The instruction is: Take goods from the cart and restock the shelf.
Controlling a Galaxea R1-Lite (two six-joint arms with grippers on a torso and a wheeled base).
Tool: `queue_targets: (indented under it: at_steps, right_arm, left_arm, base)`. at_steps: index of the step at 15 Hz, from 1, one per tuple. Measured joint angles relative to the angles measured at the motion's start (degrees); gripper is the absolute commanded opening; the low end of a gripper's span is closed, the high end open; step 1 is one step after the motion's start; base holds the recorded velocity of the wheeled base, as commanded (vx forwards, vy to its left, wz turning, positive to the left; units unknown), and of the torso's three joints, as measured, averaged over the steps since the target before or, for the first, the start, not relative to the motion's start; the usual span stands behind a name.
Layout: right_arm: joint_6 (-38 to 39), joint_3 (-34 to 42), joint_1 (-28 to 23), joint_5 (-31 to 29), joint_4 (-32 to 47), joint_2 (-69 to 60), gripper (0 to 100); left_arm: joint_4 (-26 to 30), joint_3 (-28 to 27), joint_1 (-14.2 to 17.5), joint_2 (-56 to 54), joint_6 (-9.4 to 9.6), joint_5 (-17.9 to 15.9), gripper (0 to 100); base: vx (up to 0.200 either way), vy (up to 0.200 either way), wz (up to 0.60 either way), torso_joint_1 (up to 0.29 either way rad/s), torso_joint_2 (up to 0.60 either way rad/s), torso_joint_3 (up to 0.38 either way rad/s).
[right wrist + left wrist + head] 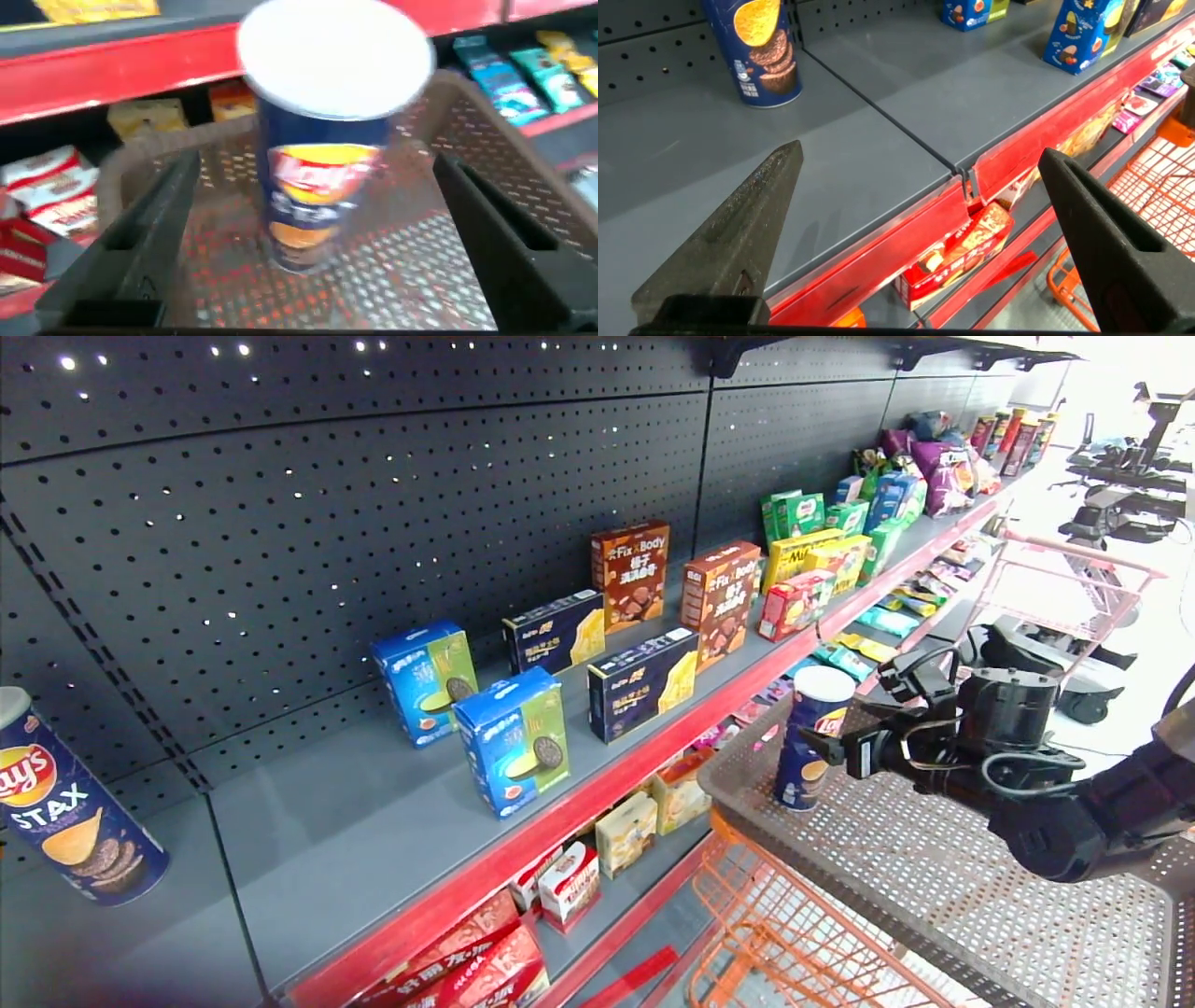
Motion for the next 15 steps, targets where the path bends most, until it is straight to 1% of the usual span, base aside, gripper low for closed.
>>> queue_targets:
  at_steps: [2,7,11,15]
  right_arm:
    - [0.24,0.34,0.39,-0.05,-7.34,2.29,100]
    - [0.65,0.39,-1.32,-0.06,-10.11,5.88,100]
    - [4.84,-1.07,-1.66,-0.02,-16.35,9.90,100]
    - [5.30,-2.94,-1.11,0.00,-16.74,13.15,100]
  left_arm:
    - [0.00,0.00,0.00,0.00,0.00,-0.01,100]
    - [0.02,0.00,0.00,0.00,0.00,-0.01,100]
    - [0.02,0.00,0.00,0.00,0.00,0.00,100]
    - [0.00,0.00,0.00,0.00,0.00,0.00,100]
  base:
    - [0.000,0.000,0.00,0.000,0.00,0.000]
    - [0.000,0.000,0.00,0.000,0.00,0.000]
    - [0.000,0.000,0.00,0.000,0.00,0.000]
    - [0.000,0.000,0.00,0.000,0.00,0.000]
